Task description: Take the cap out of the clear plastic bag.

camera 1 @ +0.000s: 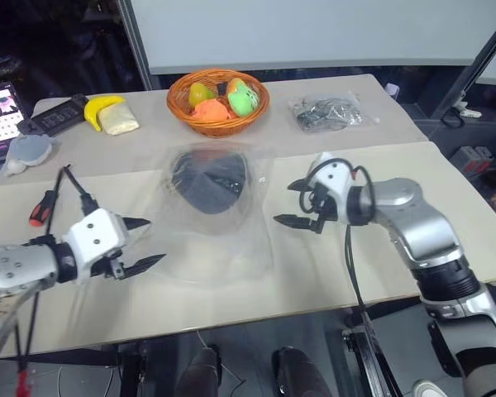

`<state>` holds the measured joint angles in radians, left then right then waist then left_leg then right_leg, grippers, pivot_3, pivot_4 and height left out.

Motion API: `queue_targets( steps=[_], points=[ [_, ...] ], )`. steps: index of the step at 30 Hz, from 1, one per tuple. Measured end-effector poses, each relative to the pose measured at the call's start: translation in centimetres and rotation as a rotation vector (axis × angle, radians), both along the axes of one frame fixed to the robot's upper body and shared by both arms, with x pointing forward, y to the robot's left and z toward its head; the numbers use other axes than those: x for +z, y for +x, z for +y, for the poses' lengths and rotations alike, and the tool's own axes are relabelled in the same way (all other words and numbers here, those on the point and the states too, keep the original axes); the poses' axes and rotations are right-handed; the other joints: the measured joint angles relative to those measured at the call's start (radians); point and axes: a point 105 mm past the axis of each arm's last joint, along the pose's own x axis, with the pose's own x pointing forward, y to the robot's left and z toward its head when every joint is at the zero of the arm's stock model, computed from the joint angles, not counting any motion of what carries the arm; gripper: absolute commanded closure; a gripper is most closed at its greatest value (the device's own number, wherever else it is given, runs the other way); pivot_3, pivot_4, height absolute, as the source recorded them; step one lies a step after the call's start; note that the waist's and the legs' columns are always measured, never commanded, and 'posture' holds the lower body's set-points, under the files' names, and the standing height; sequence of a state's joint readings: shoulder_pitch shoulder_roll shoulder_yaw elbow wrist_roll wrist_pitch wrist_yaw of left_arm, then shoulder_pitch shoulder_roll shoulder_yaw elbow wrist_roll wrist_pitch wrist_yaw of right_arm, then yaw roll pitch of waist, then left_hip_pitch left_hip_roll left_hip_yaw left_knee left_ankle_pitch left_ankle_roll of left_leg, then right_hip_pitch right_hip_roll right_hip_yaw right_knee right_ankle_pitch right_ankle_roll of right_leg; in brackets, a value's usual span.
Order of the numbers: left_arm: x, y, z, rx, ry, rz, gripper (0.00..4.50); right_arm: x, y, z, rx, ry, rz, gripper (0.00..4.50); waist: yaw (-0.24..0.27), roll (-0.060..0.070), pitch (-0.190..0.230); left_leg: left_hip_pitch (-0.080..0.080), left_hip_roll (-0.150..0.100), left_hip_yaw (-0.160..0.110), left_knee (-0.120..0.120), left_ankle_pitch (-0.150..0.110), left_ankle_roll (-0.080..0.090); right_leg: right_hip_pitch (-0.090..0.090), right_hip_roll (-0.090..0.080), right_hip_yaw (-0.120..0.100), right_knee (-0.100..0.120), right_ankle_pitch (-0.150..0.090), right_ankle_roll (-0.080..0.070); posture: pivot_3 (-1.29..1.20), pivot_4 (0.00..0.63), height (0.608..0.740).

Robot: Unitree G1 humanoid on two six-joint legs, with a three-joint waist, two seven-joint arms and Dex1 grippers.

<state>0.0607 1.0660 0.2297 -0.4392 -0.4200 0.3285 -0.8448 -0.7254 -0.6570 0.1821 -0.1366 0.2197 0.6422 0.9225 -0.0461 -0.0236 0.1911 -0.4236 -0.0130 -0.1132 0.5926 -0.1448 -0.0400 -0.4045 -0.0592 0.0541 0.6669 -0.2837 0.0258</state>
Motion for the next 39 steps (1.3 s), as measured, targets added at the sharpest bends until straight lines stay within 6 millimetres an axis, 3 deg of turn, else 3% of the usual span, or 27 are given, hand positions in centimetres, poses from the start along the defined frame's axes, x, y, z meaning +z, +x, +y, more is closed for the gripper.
queue_targets(
  steps=[6,7,13,17,21,25,28,30,32,39],
  points=[
    [-0.1,0.5,-0.6,-0.041,-0.003,-0.011,4.32,0.3,-0.1,-0.7,-0.047,0.009,-0.005,0.0,0.002,0.0,0.0,0.001,0.001,0.001,0.002,0.0,0.0,0.001,0.001,0.001,0.0,0.0,0.0,0.0,0.15,0.74],
    [-0.1,0.6,-0.6,-0.042,0.001,-0.012,4.46,0.3,-0.1,-0.8,-0.053,0.009,-0.005,0.0,0.002,0.0,0.0,0.001,0.001,0.001,0.002,0.0,0.0,0.001,0.001,0.001,0.0,0.0,0.0,0.0,0.15,0.74],
    [-0.3,1.1,-1.5,-0.062,-0.028,-0.015,4.46,0.4,-0.1,-1.2,-0.085,0.009,-0.011,0.0,0.002,0.0,0.0,0.001,0.0,0.002,0.003,0.0,0.0,0.0,0.0,0.002,0.001,0.001,0.001,0.0,0.15,0.74],
    [-0.7,1.9,-3.6,-0.093,-0.095,0.007,4.46,1.3,-0.3,-1.3,-0.098,0.049,-0.023,0.0,0.005,0.0,0.0,0.0,-0.001,0.002,0.006,0.0,0.0,0.001,0.0,0.003,0.004,0.001,0.002,0.0,0.15,0.74],
    [-0.7,4.0,-6.9,-0.122,-0.181,0.027,4.46,5.3,-1.0,-0.7,-0.047,0.236,-0.038,0.0,0.007,-0.001,0.0,-0.001,-0.002,0.002,0.011,-0.001,0.001,0.002,0.0,0.003,0.007,0.001,0.004,0.0,0.15,0.74],
    [-1.2,5.8,-8.3,-0.093,-0.194,0.067,4.46,9.1,-3.7,-0.3,0.099,0.377,-0.052,0.0,0.004,-0.001,0.0,-0.001,-0.002,0.002,0.013,-0.001,0.003,0.002,0.0,0.003,0.008,0.001,0.004,0.0,0.15,0.74],
    [-1.2,7.5,-9.3,-0.07,-0.211,0.076,4.46,10.2,-8.1,0.3,0.325,0.383,-0.005,0.0,0.008,-0.001,0.0,-0.001,-0.003,0.001,0.014,-0.002,0.003,0.003,0.0,0.003,0.008,0.001,0.005,0.0,0.15,0.74],
    [-0.5,8.6,-9.4,-0.045,-0.219,0.054,4.46,9.1,-10.7,0.6,0.443,0.328,0.057,0.0,0.009,-0.002,0.0,-0.001,-0.003,0.001,0.016,-0.003,0.005,0.004,0.0,0.003,0.008,0.001,0.005,0.0,0.15,0.74],
    [0.3,9.8,-9.2,-0.013,-0.225,0.03,4.46,7.4,-11.8,0.8,0.481,0.278,0.13,0.0,0.007,-0.002,0.0,0.0,-0.003,0.001,0.016,-0.003,0.005,0.005,0.0,0.004,0.008,0.001,0.006,0.0,0.15,0.74],
    [2.6,11.9,-12.2,-0.037,-0.304,0.004,4.46,1.1,-9.5,1.6,0.34,0.067,0.197,0.0,0.001,-0.002,0.0,0.001,-0.004,0.002,0.019,-0.002,0.004,0.005,0.0,0.005,0.009,-0.002,0.015,0.0,0.15,0.74]
  ],
)
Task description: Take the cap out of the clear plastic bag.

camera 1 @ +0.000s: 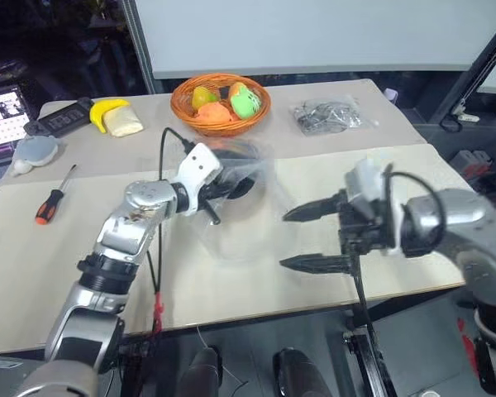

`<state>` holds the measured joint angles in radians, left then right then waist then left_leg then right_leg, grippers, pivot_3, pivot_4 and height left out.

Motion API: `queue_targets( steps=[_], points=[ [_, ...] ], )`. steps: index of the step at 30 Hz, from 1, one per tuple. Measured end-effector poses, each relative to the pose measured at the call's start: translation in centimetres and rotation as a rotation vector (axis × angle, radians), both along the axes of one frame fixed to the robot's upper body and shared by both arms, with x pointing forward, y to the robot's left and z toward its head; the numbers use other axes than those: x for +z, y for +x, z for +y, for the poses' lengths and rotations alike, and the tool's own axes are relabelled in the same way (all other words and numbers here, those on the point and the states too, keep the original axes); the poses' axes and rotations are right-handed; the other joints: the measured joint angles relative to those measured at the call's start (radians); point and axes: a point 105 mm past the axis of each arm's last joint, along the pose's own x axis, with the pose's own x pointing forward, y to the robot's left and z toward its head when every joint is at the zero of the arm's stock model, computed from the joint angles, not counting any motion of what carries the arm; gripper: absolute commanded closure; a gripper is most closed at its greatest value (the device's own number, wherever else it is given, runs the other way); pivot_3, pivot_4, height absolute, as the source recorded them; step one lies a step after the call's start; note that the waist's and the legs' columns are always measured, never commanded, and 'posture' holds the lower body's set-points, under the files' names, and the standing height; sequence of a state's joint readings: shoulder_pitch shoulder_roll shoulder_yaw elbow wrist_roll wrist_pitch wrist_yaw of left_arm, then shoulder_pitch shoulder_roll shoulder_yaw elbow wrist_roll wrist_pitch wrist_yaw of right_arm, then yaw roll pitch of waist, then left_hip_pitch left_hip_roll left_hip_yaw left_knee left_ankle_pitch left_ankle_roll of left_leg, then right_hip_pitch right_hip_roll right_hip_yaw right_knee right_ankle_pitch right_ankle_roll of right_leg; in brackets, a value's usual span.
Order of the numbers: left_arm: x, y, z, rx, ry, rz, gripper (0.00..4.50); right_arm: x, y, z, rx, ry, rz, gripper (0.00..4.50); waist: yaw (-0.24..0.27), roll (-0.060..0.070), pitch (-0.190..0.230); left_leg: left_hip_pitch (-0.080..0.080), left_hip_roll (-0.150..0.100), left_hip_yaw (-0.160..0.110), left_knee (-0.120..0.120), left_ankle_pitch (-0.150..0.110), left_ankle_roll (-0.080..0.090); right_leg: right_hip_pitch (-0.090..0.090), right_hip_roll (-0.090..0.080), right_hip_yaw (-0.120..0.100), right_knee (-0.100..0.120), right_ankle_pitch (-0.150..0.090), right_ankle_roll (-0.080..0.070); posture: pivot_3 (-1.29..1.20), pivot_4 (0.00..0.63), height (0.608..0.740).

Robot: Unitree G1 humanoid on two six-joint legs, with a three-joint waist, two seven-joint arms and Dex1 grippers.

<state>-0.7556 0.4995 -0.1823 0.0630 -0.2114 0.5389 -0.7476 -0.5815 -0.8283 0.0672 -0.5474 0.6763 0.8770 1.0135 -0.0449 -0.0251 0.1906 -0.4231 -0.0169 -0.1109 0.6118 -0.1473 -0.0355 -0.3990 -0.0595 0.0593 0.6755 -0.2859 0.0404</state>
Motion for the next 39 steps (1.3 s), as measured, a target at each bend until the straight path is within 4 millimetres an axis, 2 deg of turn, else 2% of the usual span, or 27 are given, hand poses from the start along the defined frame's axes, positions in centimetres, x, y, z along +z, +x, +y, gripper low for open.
queue_targets(
  steps=[4,11,15,19,24,29,32,34,36,37,39],
  points=[
    [-0.6,-0.3,-1.4,-0.053,0.015,0.019,4.46,-1.0,2.9,0.6,-0.129,-0.008,-0.075,0.0,0.0,0.0,0.0,-0.002,-0.001,0.0,0.0,0.0,0.0,-0.004,0.0,0.001,0.003,0.003,-0.006,0.0,0.15,0.74],
    [-0.7,-0.2,-1.8,-0.052,-0.001,0.032,4.46,-0.5,5.9,2.5,-0.269,0.04,-0.224,0.0,0.001,0.0,0.0,-0.002,-0.001,0.0,0.0,0.0,0.0,-0.004,0.0,0.002,0.003,0.003,-0.006,0.0,0.15,0.74],
    [0.9,0.0,-2.1,-0.039,-0.11,0.044,4.46,-2.3,7.2,3.6,-0.286,-0.081,-0.419,0.0,0.002,0.0,0.0,-0.002,-0.001,0.0,0.0,0.0,0.0,-0.004,-0.001,0.002,0.003,0.003,-0.006,0.0,0.15,0.74],
    [2.4,0.0,-2.0,-0.025,-0.148,0.029,4.46,-5.3,9.5,3.5,-0.325,-0.268,-0.637,0.0,0.001,0.0,0.0,-0.002,-0.001,0.001,0.0,0.0,-0.001,-0.004,-0.001,0.002,0.003,0.003,-0.006,0.0,0.15,0.74],
    [3.4,-0.6,-2.0,-0.03,-0.186,0.041,4.46,-6.7,12.0,3.7,-0.399,-0.389,-0.86,0.0,-0.004,0.0,0.0,-0.001,-0.001,0.001,0.0,0.001,-0.001,-0.005,0.0,0.003,0.005,0.003,-0.006,0.0,0.15,0.74],
    [4.2,-0.9,-1.5,-0.019,-0.201,0.034,4.46,-6.8,13.2,4.8,-0.434,-0.396,-0.954,0.0,-0.004,0.0,0.0,-0.001,-0.001,0.001,-0.001,0.001,-0.002,-0.005,0.0,0.003,0.005,0.004,-0.006,0.0,0.15,0.74],
    [3.8,-1.0,-1.3,-0.007,-0.202,0.037,4.46,-8.0,13.3,7.1,-0.385,-0.398,-1.008,0.0,-0.007,0.0,0.0,0.0,-0.001,0.001,-0.001,0.001,-0.002,-0.004,0.0,0.004,0.005,0.004,-0.006,0.0,0.15,0.74],
    [3.3,-1.1,-1.1,-0.004,-0.202,0.047,4.46,-8.7,13.3,7.8,-0.376,-0.394,-1.011,0.0,-0.007,0.0,0.0,0.0,-0.001,0.001,-0.001,0.001,-0.002,-0.005,0.0,0.004,0.005,0.004,-0.006,0.0,0.15,0.74],
    [2.9,-1.1,-0.8,0.006,-0.198,0.057,4.5,-8.8,13.9,7.9,-0.395,-0.397,-1.02,0.53,-0.007,0.0,0.0,0.0,-0.001,0.001,-0.001,0.001,-0.002,-0.004,0.0,0.004,0.005,0.004,-0.006,0.0,0.15,0.74],
    [2.9,-1.1,-0.8,0.007,-0.197,0.057,4.5,-8.8,14.1,7.8,-0.403,-0.399,-1.018,0.65,-0.007,0.0,0.0,0.0,-0.001,0.001,-0.001,0.001,-0.002,-0.004,0.0,0.004,0.005,0.004,-0.006,0.0,0.15,0.74],
    [3.0,-1.3,-0.8,0.005,-0.195,0.048,4.5,-9.3,14.6,7.5,-0.423,-0.413,-1.014,1.39,-0.006,0.0,0.0,0.0,-0.001,0.001,-0.001,0.001,-0.002,-0.004,0.0,0.004,0.005,0.004,-0.006,0.0,0.15,0.74]
  ],
)
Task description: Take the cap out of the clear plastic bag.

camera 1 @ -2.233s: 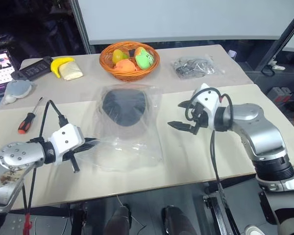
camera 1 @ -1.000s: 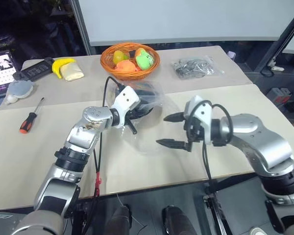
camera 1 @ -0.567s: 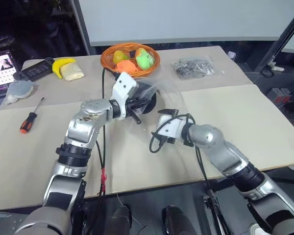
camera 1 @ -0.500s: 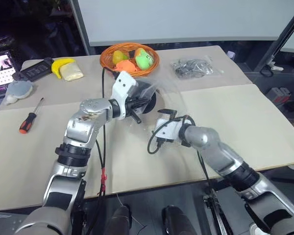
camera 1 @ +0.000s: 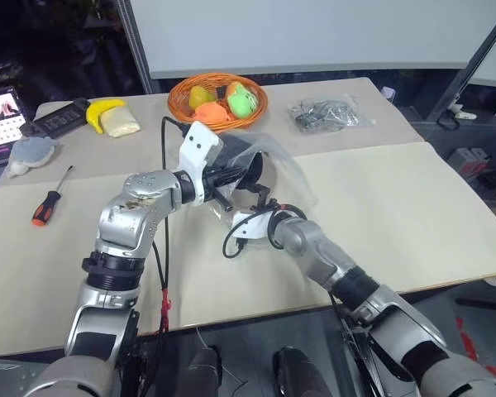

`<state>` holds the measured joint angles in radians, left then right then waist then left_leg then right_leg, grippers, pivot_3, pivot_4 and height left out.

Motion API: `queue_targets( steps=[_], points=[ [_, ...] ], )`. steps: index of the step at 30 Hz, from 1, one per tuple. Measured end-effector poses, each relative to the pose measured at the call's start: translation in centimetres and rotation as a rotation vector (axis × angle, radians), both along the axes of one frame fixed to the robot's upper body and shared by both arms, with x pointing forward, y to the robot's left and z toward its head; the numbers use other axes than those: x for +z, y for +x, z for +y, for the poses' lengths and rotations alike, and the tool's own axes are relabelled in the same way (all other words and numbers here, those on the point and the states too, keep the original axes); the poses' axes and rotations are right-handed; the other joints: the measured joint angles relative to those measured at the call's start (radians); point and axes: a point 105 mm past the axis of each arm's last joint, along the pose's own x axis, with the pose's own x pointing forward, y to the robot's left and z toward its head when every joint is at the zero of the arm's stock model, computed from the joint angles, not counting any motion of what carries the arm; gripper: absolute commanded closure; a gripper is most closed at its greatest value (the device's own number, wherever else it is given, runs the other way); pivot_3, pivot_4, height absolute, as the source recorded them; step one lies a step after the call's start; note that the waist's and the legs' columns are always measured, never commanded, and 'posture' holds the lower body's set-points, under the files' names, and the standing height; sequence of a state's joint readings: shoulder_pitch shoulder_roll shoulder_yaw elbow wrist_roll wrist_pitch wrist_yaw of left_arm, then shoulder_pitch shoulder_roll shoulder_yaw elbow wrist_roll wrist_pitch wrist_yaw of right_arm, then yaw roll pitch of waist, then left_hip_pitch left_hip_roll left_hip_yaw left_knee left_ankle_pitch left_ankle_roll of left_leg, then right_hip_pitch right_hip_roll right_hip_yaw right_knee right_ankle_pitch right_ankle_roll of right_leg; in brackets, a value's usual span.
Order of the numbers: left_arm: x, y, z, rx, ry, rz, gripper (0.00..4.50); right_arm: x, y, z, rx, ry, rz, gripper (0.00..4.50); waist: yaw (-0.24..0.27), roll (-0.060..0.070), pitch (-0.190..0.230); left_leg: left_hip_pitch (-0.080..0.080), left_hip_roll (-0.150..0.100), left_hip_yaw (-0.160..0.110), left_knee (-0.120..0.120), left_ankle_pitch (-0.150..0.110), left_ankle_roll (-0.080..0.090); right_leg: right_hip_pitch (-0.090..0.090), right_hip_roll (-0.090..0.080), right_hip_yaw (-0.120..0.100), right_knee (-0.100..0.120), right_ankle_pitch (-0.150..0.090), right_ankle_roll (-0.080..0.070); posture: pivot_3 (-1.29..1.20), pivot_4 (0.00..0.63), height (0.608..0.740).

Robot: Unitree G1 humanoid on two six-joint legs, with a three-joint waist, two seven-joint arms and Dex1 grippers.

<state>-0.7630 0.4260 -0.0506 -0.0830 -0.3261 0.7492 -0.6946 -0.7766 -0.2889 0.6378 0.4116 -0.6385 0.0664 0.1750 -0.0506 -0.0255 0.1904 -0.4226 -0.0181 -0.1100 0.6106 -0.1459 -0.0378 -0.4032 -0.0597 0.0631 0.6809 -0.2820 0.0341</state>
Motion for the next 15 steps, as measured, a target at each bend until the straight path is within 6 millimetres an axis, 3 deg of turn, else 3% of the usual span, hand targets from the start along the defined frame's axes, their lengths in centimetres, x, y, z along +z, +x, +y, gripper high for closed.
queue_targets(
  steps=[9,15],
  points=[
    [-0.5,-0.2,0.2,0.012,-0.007,0.021,4.5,-0.1,0.8,-1.1,-0.051,0.022,-0.013,4.45,-0.005,0.0,0.0,0.0,0.0,0.0,0.0,0.0,0.0,0.0,0.0,0.0,0.0,0.0,0.0,0.0,0.15,0.74],
    [-0.5,-0.3,0.1,0.009,-0.01,0.019,4.5,0.4,0.9,-0.9,-0.054,0.039,-0.029,4.45,-0.015,0.0,0.0,0.001,0.0,0.0,0.0,0.0,0.0,0.001,0.0,0.0,0.0,0.0,0.0,0.0,0.15,0.74]
  ],
)
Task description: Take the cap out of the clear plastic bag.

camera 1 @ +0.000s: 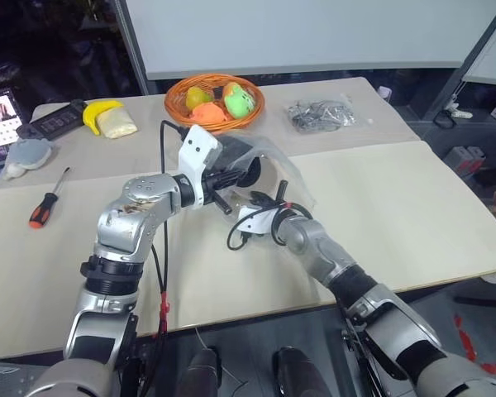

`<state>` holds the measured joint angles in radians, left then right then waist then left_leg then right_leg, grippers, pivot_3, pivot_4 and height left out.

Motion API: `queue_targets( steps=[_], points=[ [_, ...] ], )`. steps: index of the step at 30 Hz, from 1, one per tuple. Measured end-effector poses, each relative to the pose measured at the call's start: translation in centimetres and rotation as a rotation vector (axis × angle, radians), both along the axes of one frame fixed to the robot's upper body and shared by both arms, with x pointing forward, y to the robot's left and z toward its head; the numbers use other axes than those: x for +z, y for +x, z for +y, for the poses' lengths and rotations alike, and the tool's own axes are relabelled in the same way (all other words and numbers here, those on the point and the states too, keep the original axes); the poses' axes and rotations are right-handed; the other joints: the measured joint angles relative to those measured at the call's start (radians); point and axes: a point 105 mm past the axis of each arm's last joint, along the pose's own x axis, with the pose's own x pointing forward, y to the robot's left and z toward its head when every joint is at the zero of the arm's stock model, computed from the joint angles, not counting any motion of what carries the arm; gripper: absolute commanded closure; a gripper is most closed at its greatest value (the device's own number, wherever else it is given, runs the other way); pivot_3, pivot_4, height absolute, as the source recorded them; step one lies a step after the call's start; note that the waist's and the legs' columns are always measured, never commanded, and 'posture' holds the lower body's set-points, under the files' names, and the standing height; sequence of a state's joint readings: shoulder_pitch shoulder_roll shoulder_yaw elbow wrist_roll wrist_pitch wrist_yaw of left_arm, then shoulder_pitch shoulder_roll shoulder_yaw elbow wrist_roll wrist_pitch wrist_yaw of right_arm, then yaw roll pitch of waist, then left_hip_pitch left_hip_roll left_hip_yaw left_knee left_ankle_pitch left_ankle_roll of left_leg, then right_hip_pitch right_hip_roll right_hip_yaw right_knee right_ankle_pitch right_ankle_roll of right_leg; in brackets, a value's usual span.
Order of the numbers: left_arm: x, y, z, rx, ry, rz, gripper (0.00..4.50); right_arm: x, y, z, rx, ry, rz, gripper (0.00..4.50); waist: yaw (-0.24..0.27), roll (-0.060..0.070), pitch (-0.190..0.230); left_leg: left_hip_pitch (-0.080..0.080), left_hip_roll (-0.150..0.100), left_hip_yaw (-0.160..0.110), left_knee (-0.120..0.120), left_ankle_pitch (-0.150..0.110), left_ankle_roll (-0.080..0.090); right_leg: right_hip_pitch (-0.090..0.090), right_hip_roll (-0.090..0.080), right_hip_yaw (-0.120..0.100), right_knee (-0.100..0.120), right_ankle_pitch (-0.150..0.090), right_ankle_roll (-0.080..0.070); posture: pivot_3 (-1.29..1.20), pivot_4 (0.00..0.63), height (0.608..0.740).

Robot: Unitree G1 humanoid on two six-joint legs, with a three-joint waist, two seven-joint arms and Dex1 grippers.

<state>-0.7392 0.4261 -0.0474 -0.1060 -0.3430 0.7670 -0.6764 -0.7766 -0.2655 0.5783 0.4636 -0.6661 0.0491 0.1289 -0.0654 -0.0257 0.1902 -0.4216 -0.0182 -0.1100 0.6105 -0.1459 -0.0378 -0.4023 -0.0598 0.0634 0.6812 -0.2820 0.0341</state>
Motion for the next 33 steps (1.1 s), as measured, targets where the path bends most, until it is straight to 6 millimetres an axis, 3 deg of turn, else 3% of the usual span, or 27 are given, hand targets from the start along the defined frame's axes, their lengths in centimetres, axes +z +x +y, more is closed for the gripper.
queue_targets(
  steps=[10,17,22,28,33],
  points=[
    [-0.5,-0.2,0.0,-0.003,0.029,0.001,4.5,0.7,-0.8,0.0,0.041,0.08,0.025,4.45,-0.004,0.0,0.0,-0.001,0.0,0.0,0.0,0.0,0.0,0.0,0.0,0.0,0.0,0.0,0.0,0.0,0.15,0.74],
    [-0.8,-0.7,-0.1,-0.015,0.039,-0.001,4.5,5.1,-3.5,-2.5,0.083,0.288,0.132,4.45,-0.001,0.0,0.0,-0.001,0.0,0.0,0.0,0.0,0.0,0.0,0.0,0.0,0.0,0.0,0.0,0.0,0.15,0.74],
    [-0.8,-1.0,-0.2,-0.033,0.035,-0.004,4.5,7.7,-6.5,-2.8,0.188,0.439,0.318,4.45,-0.004,0.0,0.0,-0.001,0.0,0.0,0.0,0.0,0.0,-0.001,0.0,0.0,0.0,0.0,0.0,0.0,0.15,0.74],
    [-2.2,-1.6,-0.9,-0.078,0.045,0.043,4.5,6.8,-8.5,-3.6,0.171,0.401,0.466,4.45,0.005,0.0,0.0,-0.001,0.0,0.0,0.001,0.0,0.0,0.0,0.0,0.0,0.0,0.0,0.0,0.0,0.15,0.74],
    [-3.7,-1.2,-0.7,-0.064,0.06,0.103,4.5,4.5,-8.1,-3.3,0.098,0.088,0.305,4.45,0.004,0.0,0.0,0.0,0.0,0.0,0.001,0.0,0.0,0.0,0.0,0.0,0.0,0.0,0.001,0.0,0.15,0.74]
  ],
)
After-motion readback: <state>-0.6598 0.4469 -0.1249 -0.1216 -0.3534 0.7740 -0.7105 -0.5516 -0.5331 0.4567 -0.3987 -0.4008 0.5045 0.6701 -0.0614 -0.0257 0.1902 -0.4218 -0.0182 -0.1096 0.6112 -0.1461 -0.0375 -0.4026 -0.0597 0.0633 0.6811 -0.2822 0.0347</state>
